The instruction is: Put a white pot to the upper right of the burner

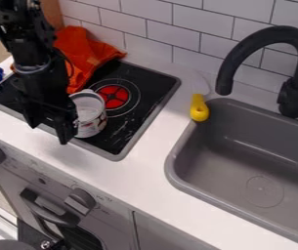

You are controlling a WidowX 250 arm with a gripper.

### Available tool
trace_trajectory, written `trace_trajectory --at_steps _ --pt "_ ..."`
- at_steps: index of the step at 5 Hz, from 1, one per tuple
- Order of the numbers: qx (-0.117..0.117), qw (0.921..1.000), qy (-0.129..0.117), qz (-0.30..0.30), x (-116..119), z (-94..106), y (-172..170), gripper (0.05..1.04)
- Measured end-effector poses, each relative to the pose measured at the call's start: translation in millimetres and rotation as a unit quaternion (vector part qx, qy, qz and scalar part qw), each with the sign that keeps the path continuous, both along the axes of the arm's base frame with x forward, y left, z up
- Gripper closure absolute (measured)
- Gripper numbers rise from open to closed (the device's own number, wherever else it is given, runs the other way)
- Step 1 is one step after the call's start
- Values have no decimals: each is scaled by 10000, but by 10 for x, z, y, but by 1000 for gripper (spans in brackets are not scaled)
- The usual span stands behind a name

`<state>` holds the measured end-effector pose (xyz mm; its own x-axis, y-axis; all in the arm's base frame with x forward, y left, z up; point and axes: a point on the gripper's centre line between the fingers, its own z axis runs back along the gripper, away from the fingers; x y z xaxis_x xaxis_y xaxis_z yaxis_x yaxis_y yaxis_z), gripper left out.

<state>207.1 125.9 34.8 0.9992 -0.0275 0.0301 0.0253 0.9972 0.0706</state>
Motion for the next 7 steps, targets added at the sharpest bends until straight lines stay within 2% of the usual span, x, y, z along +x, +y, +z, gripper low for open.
trace_trajectory --at_steps 2,3,4,5,6,7 --pt "47 9998 -27 170 88 -100 -61 87" --pt "-27 9993 -210 317 223 -64 -61 86" --pt "-14 9989 -191 434 353 -108 -65 86" --pt "-39 9976 -373 590 507 -30 -44 86" --pt "31 9968 -347 721 635 -103 -58 86" --pt "32 9968 -432 668 774 -125 -116 86"
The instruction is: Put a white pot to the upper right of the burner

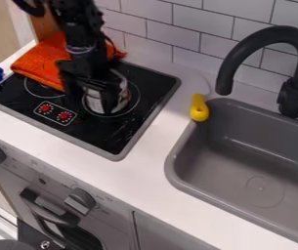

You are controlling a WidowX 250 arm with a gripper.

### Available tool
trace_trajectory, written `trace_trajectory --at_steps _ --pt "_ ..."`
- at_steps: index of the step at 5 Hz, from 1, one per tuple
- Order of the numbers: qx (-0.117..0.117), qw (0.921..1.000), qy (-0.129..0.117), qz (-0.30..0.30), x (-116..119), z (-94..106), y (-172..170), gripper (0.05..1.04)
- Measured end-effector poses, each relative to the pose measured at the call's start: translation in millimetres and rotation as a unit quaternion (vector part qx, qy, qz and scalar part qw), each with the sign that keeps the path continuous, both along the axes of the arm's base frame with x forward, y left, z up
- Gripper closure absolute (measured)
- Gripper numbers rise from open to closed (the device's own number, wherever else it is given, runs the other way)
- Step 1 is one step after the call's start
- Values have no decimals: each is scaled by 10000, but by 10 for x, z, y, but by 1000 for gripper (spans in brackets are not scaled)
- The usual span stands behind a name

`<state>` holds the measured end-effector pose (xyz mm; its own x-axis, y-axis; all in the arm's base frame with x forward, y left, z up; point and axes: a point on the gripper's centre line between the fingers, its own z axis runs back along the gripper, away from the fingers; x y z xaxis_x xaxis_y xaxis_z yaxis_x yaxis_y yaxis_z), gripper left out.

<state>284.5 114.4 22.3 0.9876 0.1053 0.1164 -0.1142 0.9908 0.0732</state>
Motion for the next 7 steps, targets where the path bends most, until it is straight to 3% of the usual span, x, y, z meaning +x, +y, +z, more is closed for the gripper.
trace_trajectory --at_steps 2,4,5,6,7 --pt "-52 9986 -460 -248 218 -6 -145 86" --pt "-83 9977 -675 -66 493 35 -205 86" --pt "-81 9974 -717 28 538 70 -189 86" --pt "-75 9980 -628 32 452 28 -125 86" --pt "-48 9977 -669 76 333 143 -55 86"
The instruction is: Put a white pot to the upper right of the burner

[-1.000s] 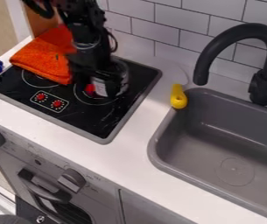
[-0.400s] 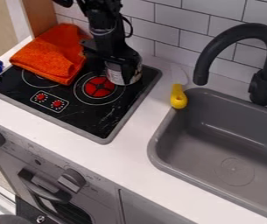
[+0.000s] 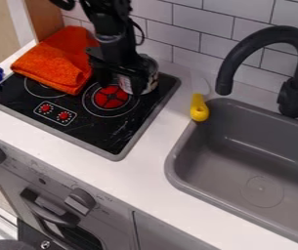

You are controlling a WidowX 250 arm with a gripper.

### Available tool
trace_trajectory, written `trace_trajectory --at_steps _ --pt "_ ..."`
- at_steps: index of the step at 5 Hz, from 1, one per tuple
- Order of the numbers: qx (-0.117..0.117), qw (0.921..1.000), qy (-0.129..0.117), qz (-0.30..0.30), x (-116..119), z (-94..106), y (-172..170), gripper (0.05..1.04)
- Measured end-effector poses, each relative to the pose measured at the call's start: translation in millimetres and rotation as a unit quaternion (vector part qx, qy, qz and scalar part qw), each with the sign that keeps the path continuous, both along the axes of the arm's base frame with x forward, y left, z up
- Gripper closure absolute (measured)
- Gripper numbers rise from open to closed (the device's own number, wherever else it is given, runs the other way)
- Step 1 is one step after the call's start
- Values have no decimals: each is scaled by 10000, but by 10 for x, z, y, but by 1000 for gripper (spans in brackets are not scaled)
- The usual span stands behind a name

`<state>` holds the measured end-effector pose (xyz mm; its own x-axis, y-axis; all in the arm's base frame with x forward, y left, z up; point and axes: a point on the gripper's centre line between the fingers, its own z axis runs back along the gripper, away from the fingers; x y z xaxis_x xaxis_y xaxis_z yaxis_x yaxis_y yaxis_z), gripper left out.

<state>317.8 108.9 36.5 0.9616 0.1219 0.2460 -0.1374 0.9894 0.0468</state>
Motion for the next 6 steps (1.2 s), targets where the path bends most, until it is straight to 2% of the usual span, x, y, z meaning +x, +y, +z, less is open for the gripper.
trace_trajectory --at_steps 3,4,5,6 --pt "133 9981 387 457 -269 101 322 87" --pt "111 9967 371 712 -332 131 488 86" --pt "356 9925 585 1014 -405 173 617 87" --pt "124 9973 322 642 -465 318 563 86"
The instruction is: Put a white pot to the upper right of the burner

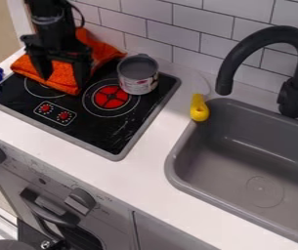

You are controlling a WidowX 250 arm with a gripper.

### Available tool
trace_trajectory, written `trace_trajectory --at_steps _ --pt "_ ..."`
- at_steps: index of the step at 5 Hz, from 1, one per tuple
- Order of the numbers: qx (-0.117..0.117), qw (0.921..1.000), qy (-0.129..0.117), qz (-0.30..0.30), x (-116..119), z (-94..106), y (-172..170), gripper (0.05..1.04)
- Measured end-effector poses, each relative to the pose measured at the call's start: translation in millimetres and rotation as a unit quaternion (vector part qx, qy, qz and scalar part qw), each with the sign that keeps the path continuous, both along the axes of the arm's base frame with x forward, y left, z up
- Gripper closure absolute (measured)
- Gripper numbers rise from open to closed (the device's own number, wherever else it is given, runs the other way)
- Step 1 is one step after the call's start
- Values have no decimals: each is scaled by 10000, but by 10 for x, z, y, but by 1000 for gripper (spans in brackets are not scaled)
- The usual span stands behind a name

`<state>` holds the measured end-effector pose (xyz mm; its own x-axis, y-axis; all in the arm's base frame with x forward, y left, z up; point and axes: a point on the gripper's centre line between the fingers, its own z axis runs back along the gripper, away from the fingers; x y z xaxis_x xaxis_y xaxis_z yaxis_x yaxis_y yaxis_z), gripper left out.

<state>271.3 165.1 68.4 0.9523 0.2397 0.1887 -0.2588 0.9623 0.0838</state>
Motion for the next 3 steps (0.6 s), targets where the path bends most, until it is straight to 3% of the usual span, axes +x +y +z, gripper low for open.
trace_trajectory --at_steps 1,2,3 --pt "-161 9992 63 -349 -113 111 -163 86" --pt "-273 9988 -63 -408 -84 197 -353 87" --pt "-201 9992 -139 -315 44 187 -596 86"
